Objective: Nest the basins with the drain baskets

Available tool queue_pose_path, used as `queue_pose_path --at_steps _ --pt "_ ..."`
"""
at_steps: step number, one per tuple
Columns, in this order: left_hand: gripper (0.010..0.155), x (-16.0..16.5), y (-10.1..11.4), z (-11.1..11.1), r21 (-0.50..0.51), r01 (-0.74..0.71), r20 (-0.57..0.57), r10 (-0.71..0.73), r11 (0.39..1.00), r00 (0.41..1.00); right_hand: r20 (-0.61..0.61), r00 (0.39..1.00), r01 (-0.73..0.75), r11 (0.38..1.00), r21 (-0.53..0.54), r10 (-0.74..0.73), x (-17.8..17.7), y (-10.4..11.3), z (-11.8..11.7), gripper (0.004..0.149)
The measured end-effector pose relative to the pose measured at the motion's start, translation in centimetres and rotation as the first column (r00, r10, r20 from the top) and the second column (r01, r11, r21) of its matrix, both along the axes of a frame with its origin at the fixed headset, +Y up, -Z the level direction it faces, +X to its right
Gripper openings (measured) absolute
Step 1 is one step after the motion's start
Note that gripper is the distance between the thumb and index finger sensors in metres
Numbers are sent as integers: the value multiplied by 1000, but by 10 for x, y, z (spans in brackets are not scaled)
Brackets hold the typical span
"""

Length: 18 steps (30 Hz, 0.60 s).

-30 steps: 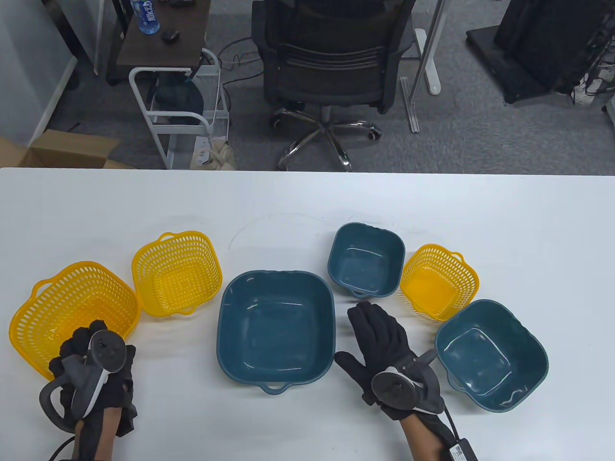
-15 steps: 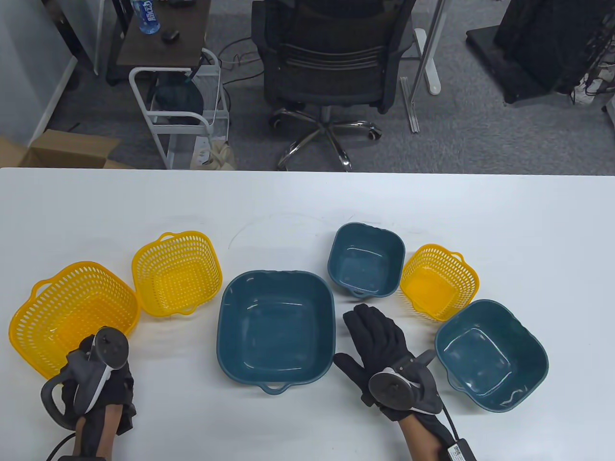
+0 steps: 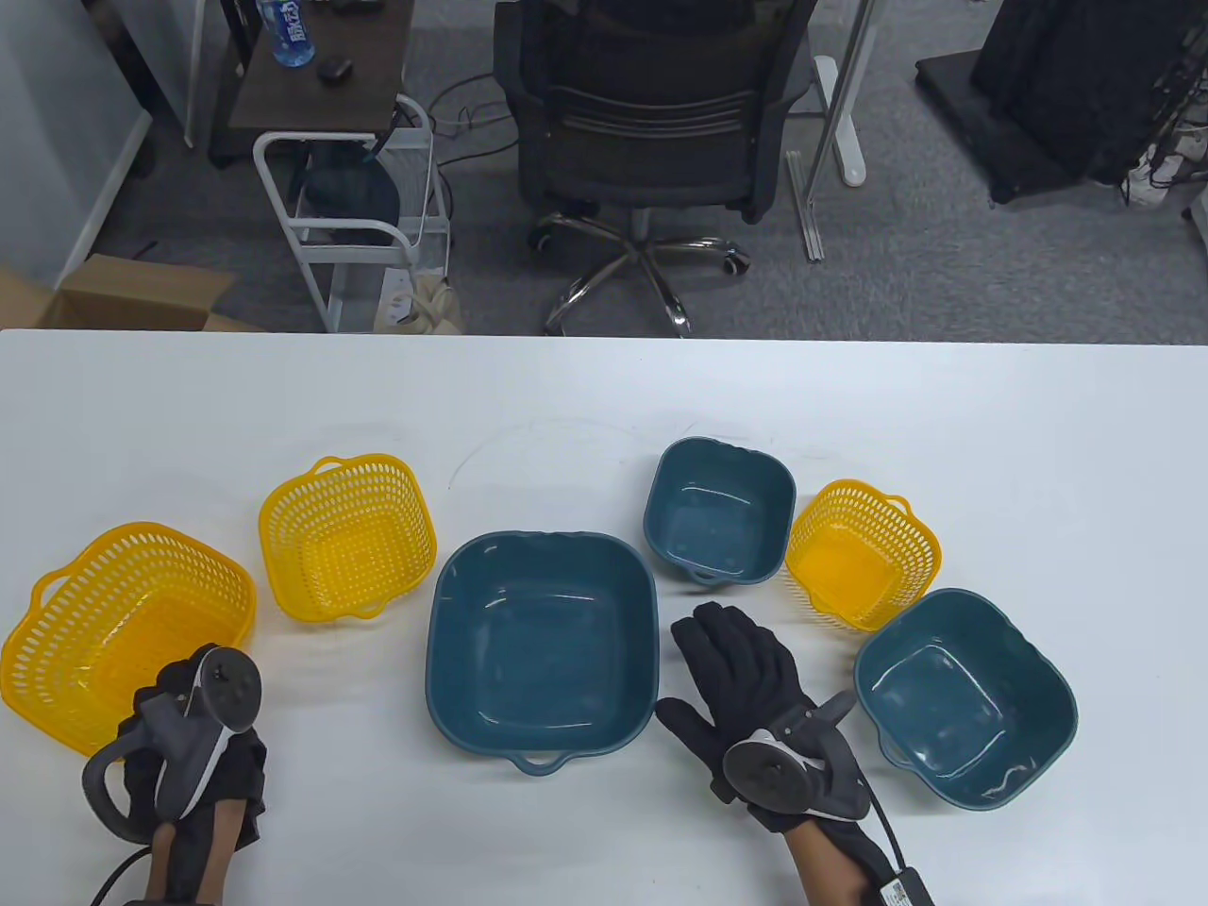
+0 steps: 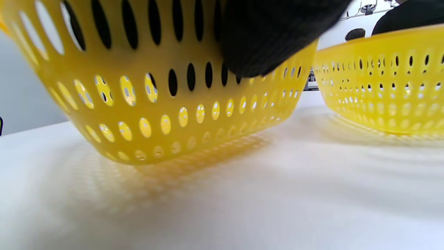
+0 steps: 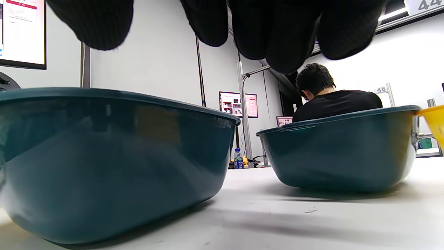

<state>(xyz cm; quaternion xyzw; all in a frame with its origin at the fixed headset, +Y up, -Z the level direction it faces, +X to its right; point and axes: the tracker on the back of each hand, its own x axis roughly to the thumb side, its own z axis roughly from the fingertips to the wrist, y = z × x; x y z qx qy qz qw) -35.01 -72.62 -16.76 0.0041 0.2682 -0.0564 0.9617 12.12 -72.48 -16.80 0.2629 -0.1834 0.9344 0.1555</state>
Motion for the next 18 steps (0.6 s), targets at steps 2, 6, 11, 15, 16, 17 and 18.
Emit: queue_pose_path --at_steps 2,6,11,15,16,17,18 --pt "53 1 9 3 36 -1 3 1 999 1000 8 1000 -12 1000 17 12 0 0 2 78" --pt "53 18 34 9 133 23 55 -30 991 998 8 1000 -4 1000 27 3 0 2 3 78" --pt "54 63 69 12 226 43 221 -95 973 971 15 999 -40 998 56 39 -2 4 4 78" --pt "55 116 94 13 282 17 431 -142 959 891 30 999 -22 998 56 20 2 4 2 78" --pt "56 133 98 13 287 4 490 -151 958 859 35 999 -23 998 56 21 3 4 2 77" --pt "56 143 99 13 288 -1 510 -152 958 846 37 999 -24 998 55 22 4 3 2 77" --pt "57 162 100 13 291 8 557 -176 957 812 39 999 -24 998 53 22 5 3 1 77"
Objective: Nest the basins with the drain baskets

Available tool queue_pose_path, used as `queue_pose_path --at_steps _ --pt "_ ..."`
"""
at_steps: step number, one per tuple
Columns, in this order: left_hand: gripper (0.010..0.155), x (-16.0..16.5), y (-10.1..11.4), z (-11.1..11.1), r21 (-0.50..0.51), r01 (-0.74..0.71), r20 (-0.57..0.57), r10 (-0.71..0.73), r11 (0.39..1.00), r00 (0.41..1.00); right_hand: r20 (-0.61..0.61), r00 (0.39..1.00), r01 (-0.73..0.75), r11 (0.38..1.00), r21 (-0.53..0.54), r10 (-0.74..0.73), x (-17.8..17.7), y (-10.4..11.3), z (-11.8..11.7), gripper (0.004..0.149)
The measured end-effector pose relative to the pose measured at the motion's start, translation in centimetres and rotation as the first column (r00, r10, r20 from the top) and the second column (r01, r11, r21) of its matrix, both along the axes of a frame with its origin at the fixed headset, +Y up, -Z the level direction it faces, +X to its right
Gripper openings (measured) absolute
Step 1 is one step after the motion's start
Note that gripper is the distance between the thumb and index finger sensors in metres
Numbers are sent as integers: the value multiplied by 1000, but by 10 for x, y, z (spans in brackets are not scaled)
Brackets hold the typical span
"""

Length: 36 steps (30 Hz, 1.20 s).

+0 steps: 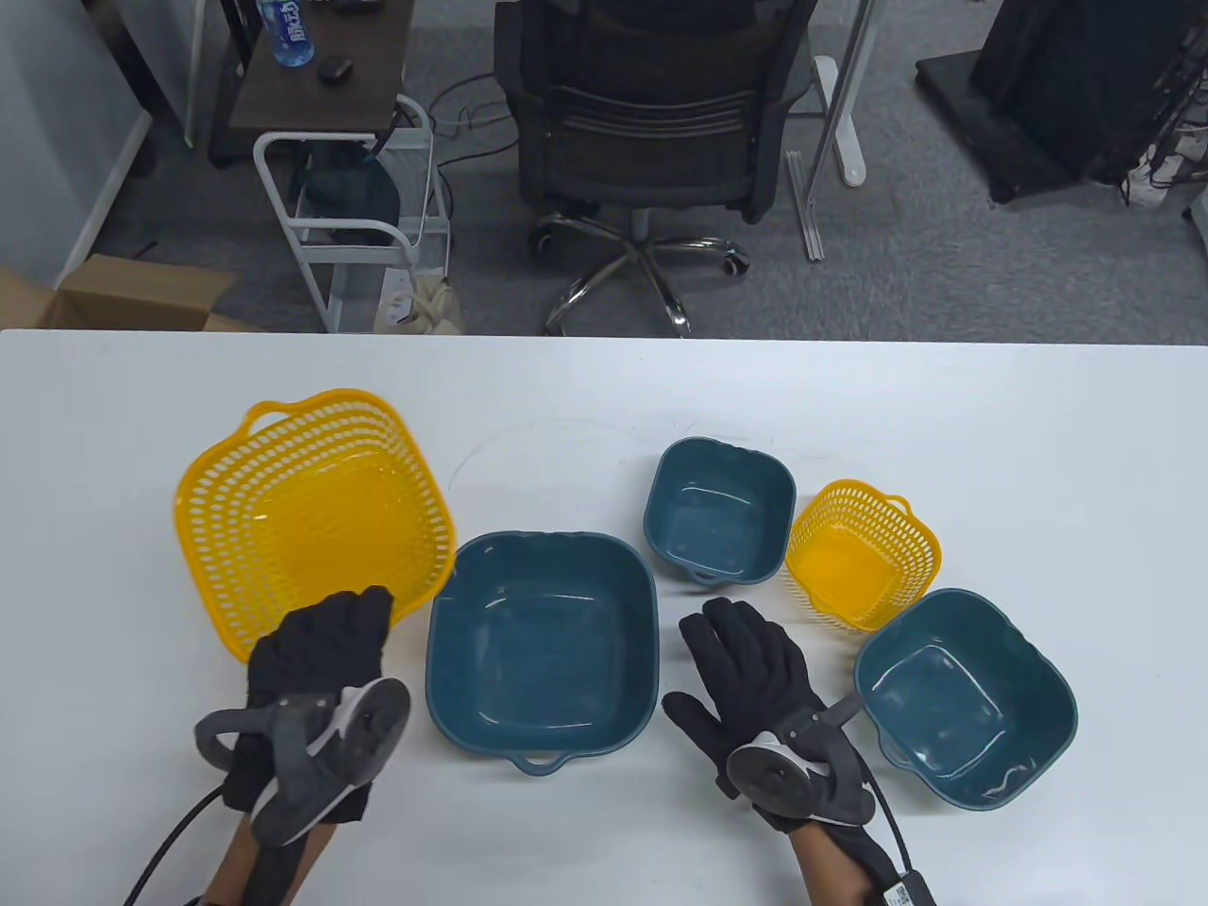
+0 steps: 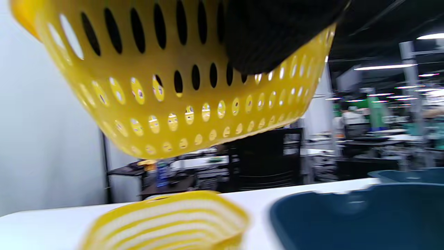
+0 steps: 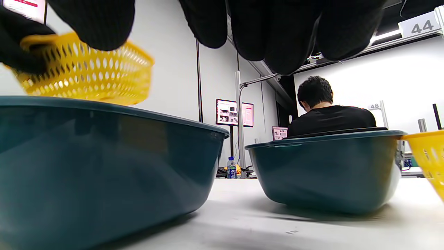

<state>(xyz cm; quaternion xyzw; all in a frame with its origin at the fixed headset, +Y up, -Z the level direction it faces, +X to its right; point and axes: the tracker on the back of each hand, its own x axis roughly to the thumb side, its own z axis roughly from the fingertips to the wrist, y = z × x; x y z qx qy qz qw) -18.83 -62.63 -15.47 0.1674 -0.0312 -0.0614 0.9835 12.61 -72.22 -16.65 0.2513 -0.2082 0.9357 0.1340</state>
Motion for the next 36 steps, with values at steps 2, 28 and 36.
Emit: queue_pose_path --at_steps 2,28,36 --pt "57 25 -2 -1 5 50 65 -50 999 997 -1 1000 0 1000 -6 0 0 -2 0 77" --pt "58 92 -66 13 -318 202 327 -93 926 940 -7 1000 -22 999 -30 22 -3 -7 1 76" --pt "59 79 -64 10 -387 222 291 -110 895 950 12 999 -35 999 -20 35 -2 -7 1 74"
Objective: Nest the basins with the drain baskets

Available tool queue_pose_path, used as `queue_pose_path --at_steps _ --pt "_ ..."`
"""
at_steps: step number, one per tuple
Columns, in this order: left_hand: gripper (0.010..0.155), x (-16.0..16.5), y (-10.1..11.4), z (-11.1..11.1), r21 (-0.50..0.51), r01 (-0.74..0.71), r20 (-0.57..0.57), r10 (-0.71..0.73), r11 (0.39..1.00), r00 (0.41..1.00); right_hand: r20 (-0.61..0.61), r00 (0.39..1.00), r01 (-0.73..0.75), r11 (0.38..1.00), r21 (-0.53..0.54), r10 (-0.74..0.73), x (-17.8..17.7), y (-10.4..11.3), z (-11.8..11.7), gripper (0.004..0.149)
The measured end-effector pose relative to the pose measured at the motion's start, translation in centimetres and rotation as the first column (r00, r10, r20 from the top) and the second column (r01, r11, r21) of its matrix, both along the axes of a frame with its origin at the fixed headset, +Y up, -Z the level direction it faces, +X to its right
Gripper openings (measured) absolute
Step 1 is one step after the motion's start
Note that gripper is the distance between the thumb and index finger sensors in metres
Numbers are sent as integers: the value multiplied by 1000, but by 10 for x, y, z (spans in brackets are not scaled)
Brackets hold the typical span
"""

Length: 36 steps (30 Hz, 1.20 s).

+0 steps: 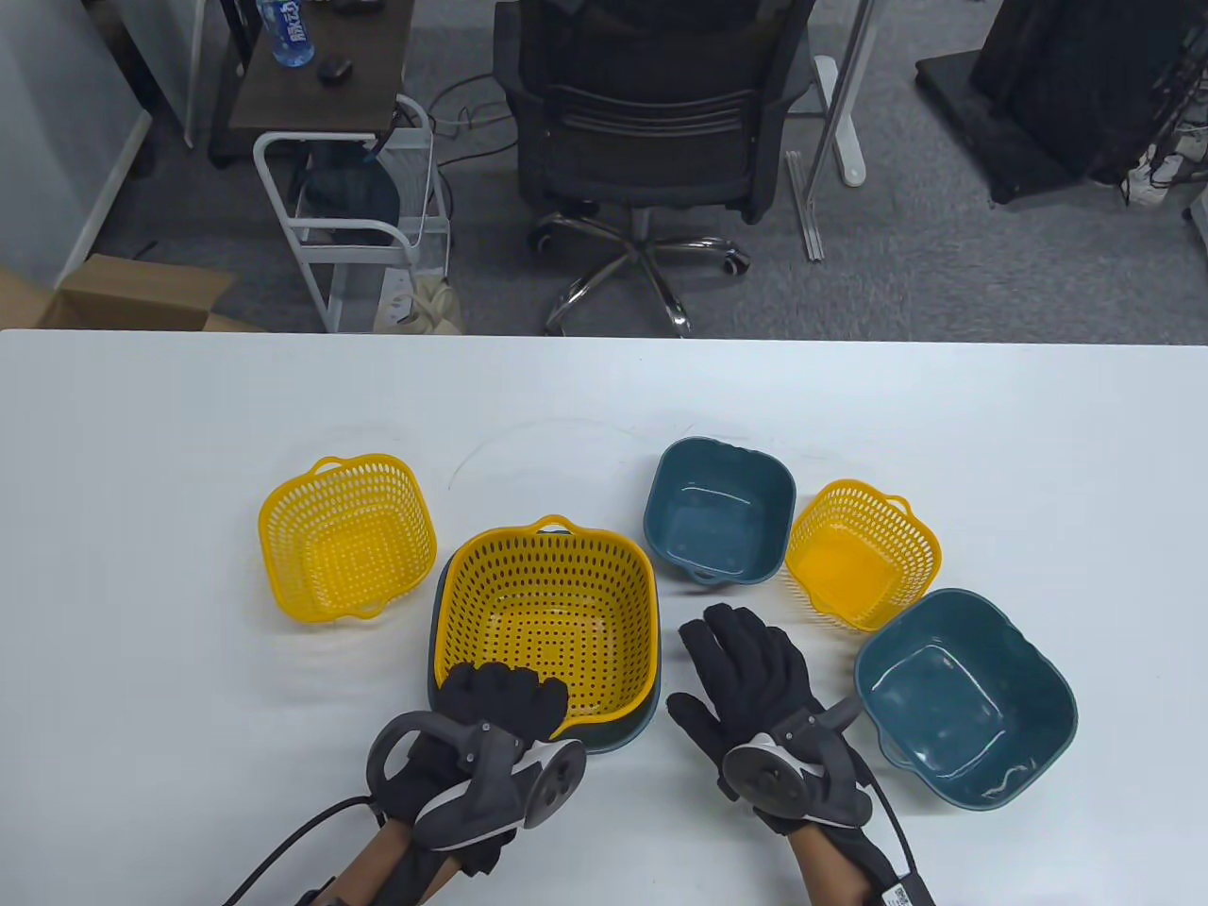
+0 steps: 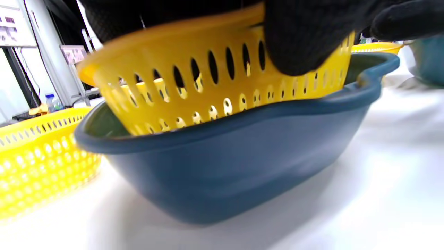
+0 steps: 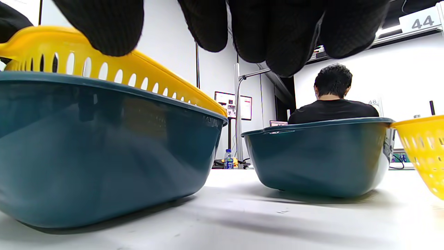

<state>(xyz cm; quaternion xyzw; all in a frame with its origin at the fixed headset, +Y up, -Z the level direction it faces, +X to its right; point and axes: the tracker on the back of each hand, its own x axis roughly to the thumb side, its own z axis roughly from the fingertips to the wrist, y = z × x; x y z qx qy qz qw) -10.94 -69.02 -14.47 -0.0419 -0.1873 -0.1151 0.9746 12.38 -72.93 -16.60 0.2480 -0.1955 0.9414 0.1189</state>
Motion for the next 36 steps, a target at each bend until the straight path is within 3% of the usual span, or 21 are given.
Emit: queue_pose_path --at_steps 4,12,16,20,27,30,36 --pt "68 -8 5 -4 -117 -43 -11 42 992 999 7 1000 -18 1000 0 18 -1 -1 -1 73" --pt "69 -30 21 -13 -188 -50 47 60 981 997 11 1000 -13 1000 10 13 0 -1 0 73" --pt "69 -55 34 -19 -10 -51 35 51 999 998 14 1000 -12 1000 8 12 1 -1 -1 73" --pt "71 -94 34 -31 100 -69 -42 74 993 996 15 1000 -10 1000 10 9 1 -1 -1 74" --pt "79 -164 -6 -61 123 -81 -165 100 989 981 14 1000 -17 1000 0 17 1 -2 -1 74" --pt "82 -175 -26 -71 98 -70 -200 89 993 976 7 1000 -22 1000 -12 22 0 -2 -1 74" --pt "78 -175 -43 -82 191 -19 -168 51 982 984 -4 1000 -28 1000 -10 28 -3 -2 -1 73"
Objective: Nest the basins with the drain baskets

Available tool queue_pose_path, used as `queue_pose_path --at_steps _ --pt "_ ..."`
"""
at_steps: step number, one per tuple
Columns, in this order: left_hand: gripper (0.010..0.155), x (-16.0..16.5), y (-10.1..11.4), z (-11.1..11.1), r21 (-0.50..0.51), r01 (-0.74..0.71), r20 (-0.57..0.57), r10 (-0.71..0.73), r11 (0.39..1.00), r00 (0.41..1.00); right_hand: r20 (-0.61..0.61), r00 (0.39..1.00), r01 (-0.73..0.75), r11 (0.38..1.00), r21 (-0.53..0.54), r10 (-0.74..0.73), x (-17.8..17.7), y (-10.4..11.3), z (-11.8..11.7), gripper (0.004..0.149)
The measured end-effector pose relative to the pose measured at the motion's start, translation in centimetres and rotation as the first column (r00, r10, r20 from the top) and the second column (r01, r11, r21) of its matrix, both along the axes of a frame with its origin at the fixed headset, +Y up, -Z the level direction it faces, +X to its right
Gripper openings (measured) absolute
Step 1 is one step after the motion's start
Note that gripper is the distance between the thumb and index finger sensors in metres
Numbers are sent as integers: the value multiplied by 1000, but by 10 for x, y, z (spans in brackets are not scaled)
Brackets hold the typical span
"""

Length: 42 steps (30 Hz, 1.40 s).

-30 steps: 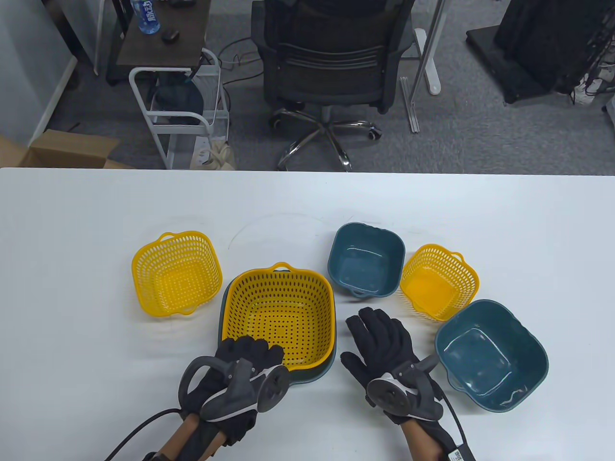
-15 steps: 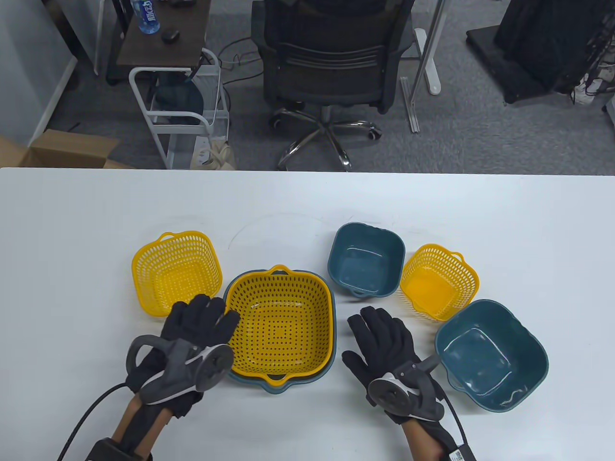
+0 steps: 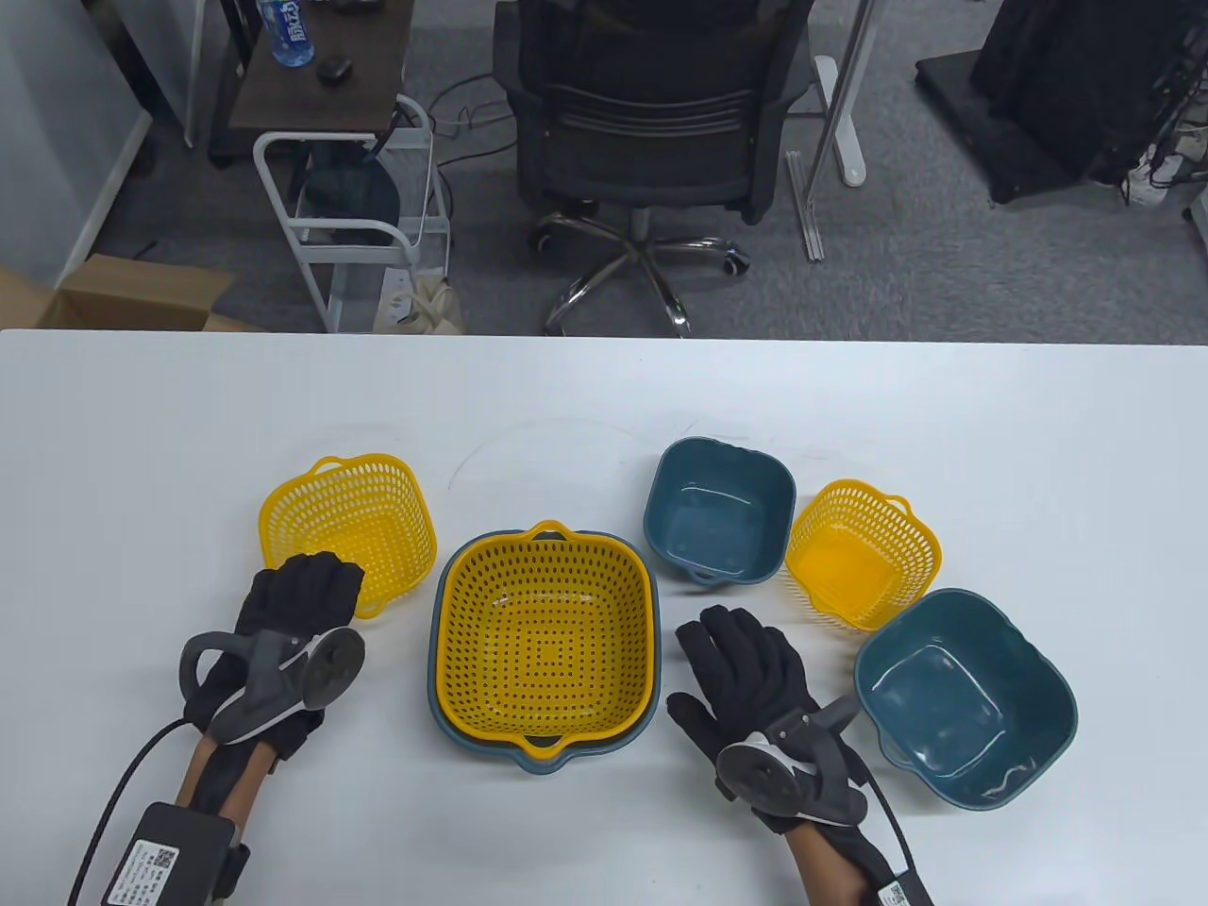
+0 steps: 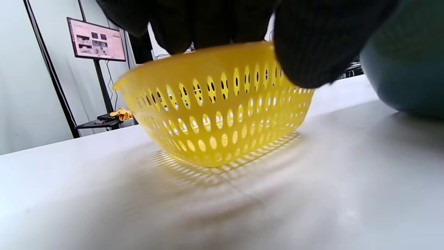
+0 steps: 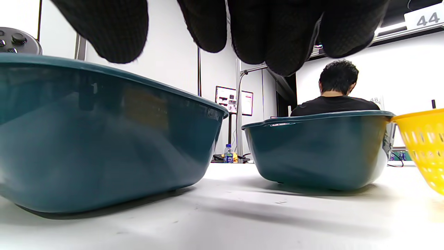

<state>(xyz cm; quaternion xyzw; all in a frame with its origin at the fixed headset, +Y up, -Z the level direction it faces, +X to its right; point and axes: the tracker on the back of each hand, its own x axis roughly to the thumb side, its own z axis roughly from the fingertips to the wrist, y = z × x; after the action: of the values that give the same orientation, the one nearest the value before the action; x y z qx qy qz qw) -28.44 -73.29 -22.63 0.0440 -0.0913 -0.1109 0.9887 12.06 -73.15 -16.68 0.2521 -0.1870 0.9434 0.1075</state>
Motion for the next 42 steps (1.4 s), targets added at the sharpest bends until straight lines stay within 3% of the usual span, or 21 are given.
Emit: queue_pose_path --at_steps 9,15,24,31,37,42 --pt "50 13 -10 -2 97 -3 10 2 995 1000 -13 1000 1 1000 9 -1 -2 0 1 74" --pt "49 17 -1 3 134 -17 16 15 991 1000 -11 1000 -6 1000 13 6 -4 -1 1 74" --pt "48 17 34 17 207 -47 7 46 977 999 -18 1000 -24 999 48 25 -9 5 5 74" --pt "48 25 66 27 243 -125 62 113 962 992 -58 995 -75 989 124 83 -41 31 16 75" --pt "48 60 88 45 207 -144 223 96 968 970 -127 985 -94 981 170 116 -88 68 32 79" --pt "49 89 96 68 204 -138 359 58 969 932 -195 971 -111 984 142 138 -127 82 38 87"
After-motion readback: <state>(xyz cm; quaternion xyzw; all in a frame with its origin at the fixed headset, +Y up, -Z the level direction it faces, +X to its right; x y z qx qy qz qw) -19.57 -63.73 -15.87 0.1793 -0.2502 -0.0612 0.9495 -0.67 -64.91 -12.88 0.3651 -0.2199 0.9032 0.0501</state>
